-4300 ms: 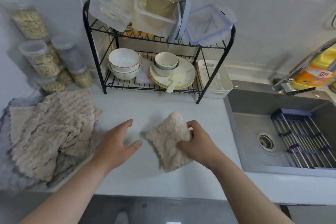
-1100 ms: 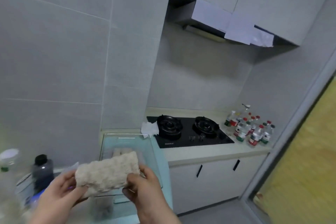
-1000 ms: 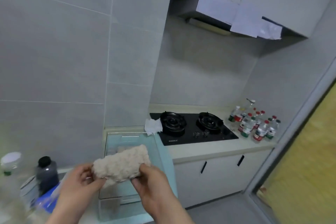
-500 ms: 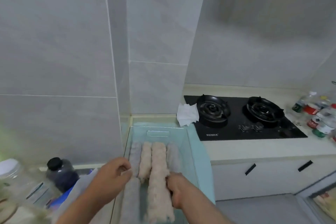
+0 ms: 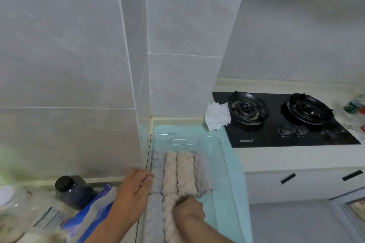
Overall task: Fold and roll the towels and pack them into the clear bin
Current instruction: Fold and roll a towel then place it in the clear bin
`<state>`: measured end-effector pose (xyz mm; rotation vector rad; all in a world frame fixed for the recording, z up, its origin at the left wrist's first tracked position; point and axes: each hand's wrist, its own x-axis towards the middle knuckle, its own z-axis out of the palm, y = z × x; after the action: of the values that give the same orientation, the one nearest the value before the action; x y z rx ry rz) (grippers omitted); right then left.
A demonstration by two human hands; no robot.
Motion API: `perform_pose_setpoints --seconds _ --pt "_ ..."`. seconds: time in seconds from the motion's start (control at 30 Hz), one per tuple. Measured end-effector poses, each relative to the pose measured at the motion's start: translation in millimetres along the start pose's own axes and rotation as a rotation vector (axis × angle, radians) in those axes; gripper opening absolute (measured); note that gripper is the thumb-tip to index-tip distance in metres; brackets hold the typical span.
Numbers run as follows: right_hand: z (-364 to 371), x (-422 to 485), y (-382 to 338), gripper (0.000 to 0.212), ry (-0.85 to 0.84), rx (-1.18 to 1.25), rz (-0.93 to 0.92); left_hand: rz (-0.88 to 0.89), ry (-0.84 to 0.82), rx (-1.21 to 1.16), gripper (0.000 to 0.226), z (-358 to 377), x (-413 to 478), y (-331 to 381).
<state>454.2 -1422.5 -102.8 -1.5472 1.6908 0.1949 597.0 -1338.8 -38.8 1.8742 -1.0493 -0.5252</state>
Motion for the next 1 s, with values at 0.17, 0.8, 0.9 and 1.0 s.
perform_pose_setpoints --seconds 0.17,0.8,0.9,1.0 --pt "-20 -17 -15 0.036 -0.302 0.112 0.024 0.0 -0.034 -0.068 0.022 -4 5 -3" --pt "14 -34 -22 0.048 -0.389 0.512 0.198 -0.158 -0.147 -0.344 0.029 -17 1 -9" --pt "17 -32 -20 0.08 -0.334 0.454 0.172 -0.173 -0.129 -0.328 0.03 -19 3 -5" --pt "7 -44 -20 0.093 -0.297 0.394 0.146 -0.182 -0.137 -0.311 0.028 -22 2 2"
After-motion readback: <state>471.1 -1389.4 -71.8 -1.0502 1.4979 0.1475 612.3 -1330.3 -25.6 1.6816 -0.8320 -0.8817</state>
